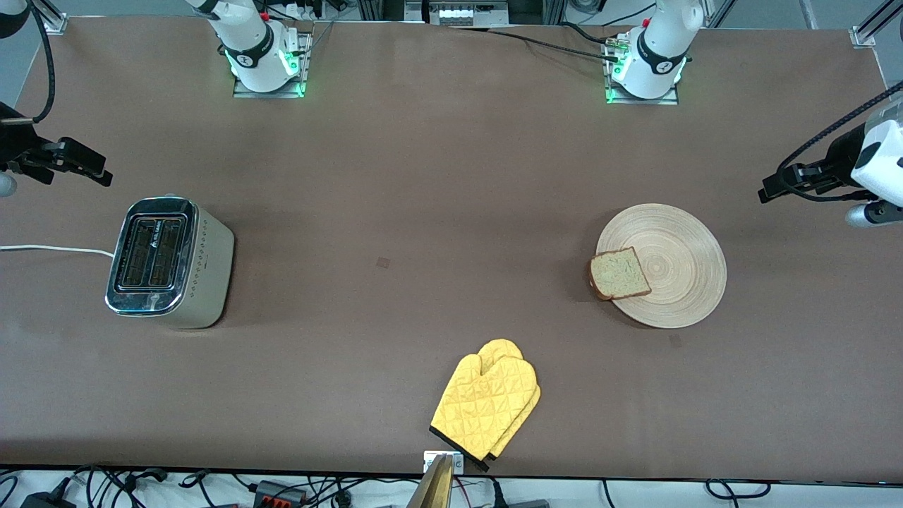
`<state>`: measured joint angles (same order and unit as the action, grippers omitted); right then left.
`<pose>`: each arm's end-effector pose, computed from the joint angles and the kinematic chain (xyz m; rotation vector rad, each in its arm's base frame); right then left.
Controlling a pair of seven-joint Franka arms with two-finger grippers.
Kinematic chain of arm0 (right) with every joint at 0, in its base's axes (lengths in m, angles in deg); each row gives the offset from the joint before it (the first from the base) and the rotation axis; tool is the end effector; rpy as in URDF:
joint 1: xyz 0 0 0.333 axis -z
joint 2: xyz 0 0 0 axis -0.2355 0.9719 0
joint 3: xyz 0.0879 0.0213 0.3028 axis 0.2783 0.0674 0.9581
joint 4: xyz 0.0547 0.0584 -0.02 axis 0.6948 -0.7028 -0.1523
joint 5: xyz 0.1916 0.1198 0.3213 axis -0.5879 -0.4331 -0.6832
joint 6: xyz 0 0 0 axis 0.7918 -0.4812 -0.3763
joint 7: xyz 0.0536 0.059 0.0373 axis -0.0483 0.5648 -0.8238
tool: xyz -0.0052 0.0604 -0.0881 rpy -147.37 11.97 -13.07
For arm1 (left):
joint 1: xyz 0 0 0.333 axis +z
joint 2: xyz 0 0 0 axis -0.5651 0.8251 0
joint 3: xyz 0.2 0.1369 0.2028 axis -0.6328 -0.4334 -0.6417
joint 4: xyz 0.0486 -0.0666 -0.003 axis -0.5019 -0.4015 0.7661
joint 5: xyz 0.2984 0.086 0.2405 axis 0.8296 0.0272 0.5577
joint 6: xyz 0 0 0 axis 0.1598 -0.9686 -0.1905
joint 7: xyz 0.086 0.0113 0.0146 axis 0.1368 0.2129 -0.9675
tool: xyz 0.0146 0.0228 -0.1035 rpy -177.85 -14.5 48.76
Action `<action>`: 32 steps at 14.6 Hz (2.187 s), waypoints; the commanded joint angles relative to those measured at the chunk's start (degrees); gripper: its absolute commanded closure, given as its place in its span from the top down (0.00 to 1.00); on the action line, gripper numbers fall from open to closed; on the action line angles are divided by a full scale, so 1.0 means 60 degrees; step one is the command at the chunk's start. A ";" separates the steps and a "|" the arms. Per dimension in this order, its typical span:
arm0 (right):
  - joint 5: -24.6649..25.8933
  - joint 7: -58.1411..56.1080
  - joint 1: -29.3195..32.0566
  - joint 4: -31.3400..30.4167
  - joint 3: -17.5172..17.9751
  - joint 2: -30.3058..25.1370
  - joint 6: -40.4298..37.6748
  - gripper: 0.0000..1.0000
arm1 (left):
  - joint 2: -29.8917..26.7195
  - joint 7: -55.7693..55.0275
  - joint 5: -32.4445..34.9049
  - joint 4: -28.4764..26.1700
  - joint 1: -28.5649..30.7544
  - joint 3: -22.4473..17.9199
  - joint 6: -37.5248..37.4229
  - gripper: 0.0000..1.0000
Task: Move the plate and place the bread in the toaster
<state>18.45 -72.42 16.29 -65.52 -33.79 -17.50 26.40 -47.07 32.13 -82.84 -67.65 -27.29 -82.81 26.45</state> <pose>0.5541 -0.0410 0.5793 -3.1310 0.0501 0.0155 0.5669 0.0233 0.5630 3.0853 0.3052 -0.1548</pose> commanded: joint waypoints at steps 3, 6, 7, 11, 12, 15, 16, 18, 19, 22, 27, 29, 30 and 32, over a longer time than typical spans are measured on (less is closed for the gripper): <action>-0.0016 0.0027 -0.0035 -0.0068 0.0010 0.0128 0.0270 1.00 | 0.0244 0.0036 -0.0541 0.0186 0.0453 -0.0011 -0.0002 1.00; -0.0016 0.0027 -0.0225 -0.0025 0.0025 0.0421 0.0270 1.00 | 0.0274 0.0036 -0.0512 0.0172 0.0541 -0.0011 -0.0002 1.00; -0.0016 0.0027 -0.0269 -0.0010 0.0025 0.0509 0.0255 1.00 | 0.0274 -0.0022 -0.0396 0.0172 0.0527 0.0076 -0.0002 1.00; -0.0030 0.0027 -0.0663 0.0107 0.0025 0.0918 0.0357 1.00 | 0.0274 0.0021 -0.0424 0.0172 0.0556 0.0092 -0.0017 1.00; -0.0016 0.0027 -0.0839 0.0267 0.0025 0.1108 0.0387 1.00 | 0.0332 0.0036 -0.0526 0.0172 0.0571 0.0048 -0.0002 1.00; -0.0045 0.0042 -0.1104 0.0474 0.0025 0.1388 0.0372 1.00 | 0.0844 0.0268 -0.0541 0.0318 0.0556 0.0033 0.0042 1.00; -0.0045 0.0042 -0.1134 0.0474 0.0025 0.1432 0.0343 1.00 | 0.1063 0.0749 -0.0628 0.0318 0.0571 0.0004 0.0085 1.00; -0.0059 0.0042 -0.1134 0.0474 0.0025 0.1447 0.0387 1.00 | 0.1793 0.1993 -0.1372 0.0551 0.1094 -0.0025 0.0100 1.00; -0.0074 0.0027 -0.1119 0.0474 0.0025 0.1447 0.0401 1.00 | 0.2363 0.2390 -0.1811 0.0770 0.1548 -0.0025 0.0086 1.00; -0.0147 0.0013 -0.1119 0.0488 0.0040 0.1564 0.0489 1.00 | 0.3538 0.3854 -0.3102 0.0904 0.2459 -0.0025 0.0115 1.00; -0.1114 0.0027 -0.1061 0.0474 0.0011 0.1667 0.0651 1.00 | 0.4566 0.5964 -0.3673 0.0116 0.3220 -0.0011 0.0888 1.00; -0.1027 0.0013 -0.1075 0.0474 0.0010 0.1667 0.0709 1.00 | 0.4552 0.6465 -0.3982 -0.0805 0.3340 0.0033 0.1634 1.00; -0.1012 0.0013 -0.1104 0.0474 0.0010 0.1667 0.0695 1.00 | 0.4552 0.6626 -0.4071 -0.1071 0.3340 0.0062 0.1928 1.00; -0.1012 0.0027 -0.1119 0.0474 0.0010 0.1740 0.0695 1.00 | 0.4697 0.6948 -0.4130 -0.1336 0.3325 0.0106 0.2296 1.00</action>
<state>12.91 -72.27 9.63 -63.70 -33.70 -7.92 30.62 -17.98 71.05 -106.07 -72.76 -7.79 -83.07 37.85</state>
